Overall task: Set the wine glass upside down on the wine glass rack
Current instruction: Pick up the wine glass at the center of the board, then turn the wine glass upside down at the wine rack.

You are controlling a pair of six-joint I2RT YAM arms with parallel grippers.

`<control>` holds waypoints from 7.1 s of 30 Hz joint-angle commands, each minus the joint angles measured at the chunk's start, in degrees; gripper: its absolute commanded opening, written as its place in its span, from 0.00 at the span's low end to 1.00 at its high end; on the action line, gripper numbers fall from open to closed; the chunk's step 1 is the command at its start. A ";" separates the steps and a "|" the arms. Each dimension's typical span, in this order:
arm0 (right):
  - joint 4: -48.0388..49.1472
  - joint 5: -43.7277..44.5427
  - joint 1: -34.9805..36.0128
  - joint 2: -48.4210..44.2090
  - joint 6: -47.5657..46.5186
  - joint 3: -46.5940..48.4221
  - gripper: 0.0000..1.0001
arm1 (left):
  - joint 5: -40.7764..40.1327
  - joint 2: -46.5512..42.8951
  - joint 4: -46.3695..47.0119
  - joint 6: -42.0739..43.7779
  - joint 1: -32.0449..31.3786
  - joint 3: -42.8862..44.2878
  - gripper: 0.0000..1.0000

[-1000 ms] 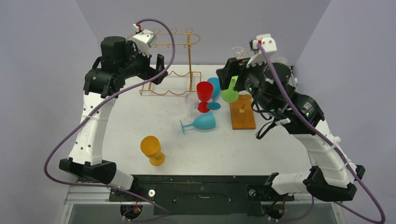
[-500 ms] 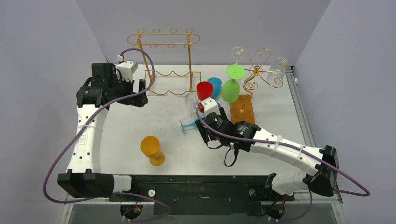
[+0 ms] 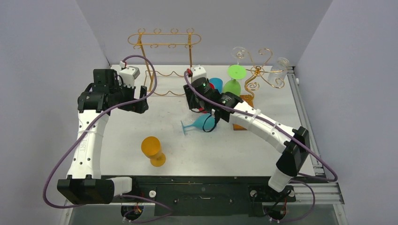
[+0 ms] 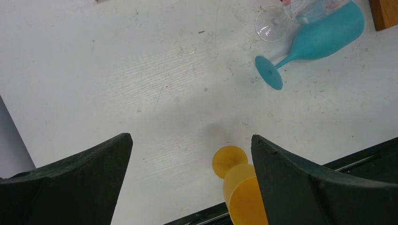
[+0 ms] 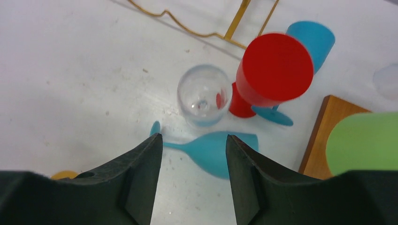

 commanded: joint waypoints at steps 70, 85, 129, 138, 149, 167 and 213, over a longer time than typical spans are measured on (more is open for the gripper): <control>-9.52 -6.80 -1.61 27.16 -7.79 26.44 0.15 | -0.78 -4.46 0.37 1.25 0.04 -0.80 0.96; 3.69 -22.02 -1.70 5.10 2.39 21.92 0.00 | 12.01 -9.23 3.22 0.33 0.09 -5.09 0.96; 22.06 -23.50 11.04 -18.67 8.93 -1.48 0.00 | 35.50 -7.65 8.90 -4.41 0.03 0.10 0.11; 15.98 -25.51 9.83 -25.40 11.02 -6.78 0.74 | 32.01 -13.97 10.39 18.54 0.03 -0.01 0.00; 6.39 -39.69 -0.27 -27.94 11.49 -3.35 0.76 | 41.18 -29.20 24.30 51.18 0.03 -9.08 0.00; 36.40 -45.59 11.63 -23.42 6.30 -17.96 0.79 | 45.53 -33.87 40.95 54.48 0.11 -14.50 0.00; 31.25 -8.41 6.91 -49.02 -7.17 -43.12 0.38 | 21.07 -33.39 37.17 -0.04 0.07 -13.89 0.96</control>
